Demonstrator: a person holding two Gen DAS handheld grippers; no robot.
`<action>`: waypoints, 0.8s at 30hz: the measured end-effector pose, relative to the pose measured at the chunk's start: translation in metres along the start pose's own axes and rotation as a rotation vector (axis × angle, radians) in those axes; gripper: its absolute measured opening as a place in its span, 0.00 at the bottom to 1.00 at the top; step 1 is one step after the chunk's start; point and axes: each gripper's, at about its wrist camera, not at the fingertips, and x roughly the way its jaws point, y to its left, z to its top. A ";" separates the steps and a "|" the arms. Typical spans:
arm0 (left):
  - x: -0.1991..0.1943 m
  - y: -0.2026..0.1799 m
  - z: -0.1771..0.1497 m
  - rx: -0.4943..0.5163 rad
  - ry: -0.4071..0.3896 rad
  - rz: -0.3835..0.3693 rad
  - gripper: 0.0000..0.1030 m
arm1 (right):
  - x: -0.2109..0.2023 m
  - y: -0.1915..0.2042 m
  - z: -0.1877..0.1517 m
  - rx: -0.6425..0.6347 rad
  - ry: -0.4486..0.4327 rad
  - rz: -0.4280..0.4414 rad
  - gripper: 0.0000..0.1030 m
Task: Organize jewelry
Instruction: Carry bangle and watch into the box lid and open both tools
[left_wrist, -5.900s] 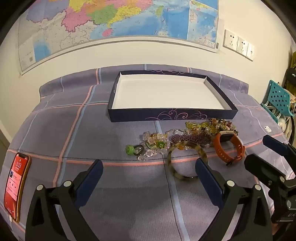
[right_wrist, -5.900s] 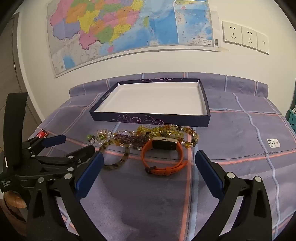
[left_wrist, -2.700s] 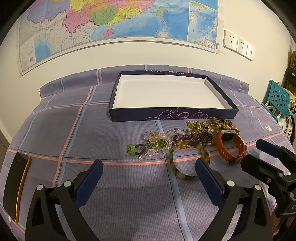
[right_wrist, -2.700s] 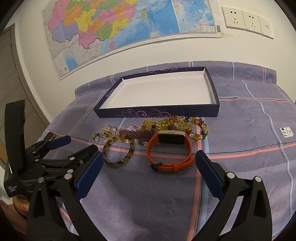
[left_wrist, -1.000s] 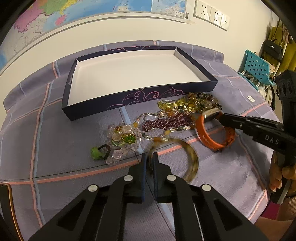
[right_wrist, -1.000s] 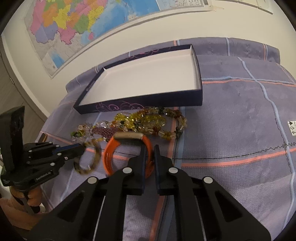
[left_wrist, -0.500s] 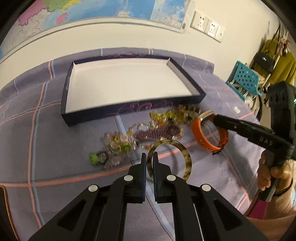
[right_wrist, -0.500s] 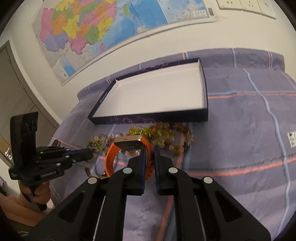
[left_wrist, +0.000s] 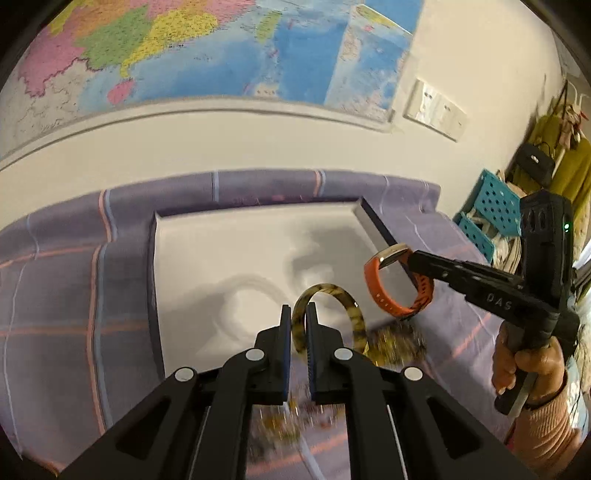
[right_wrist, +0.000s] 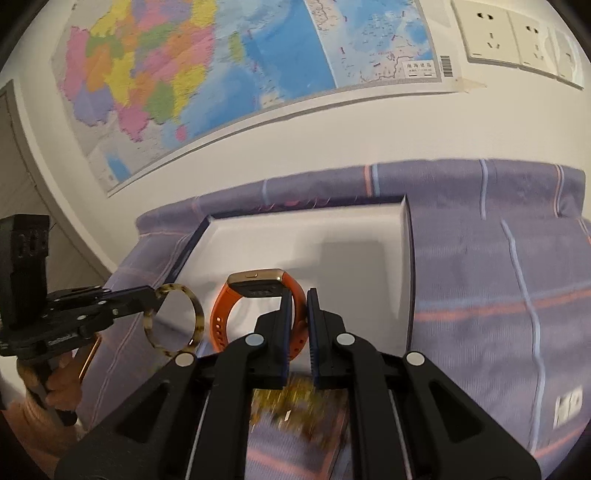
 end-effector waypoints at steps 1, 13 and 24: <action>0.003 0.004 0.004 -0.007 -0.001 0.005 0.06 | 0.007 -0.002 0.008 0.000 0.000 -0.006 0.08; 0.075 0.048 0.053 -0.106 0.059 0.031 0.06 | 0.092 -0.028 0.056 0.073 0.053 -0.105 0.08; 0.112 0.066 0.065 -0.126 0.109 0.081 0.06 | 0.128 -0.035 0.066 0.125 0.091 -0.173 0.11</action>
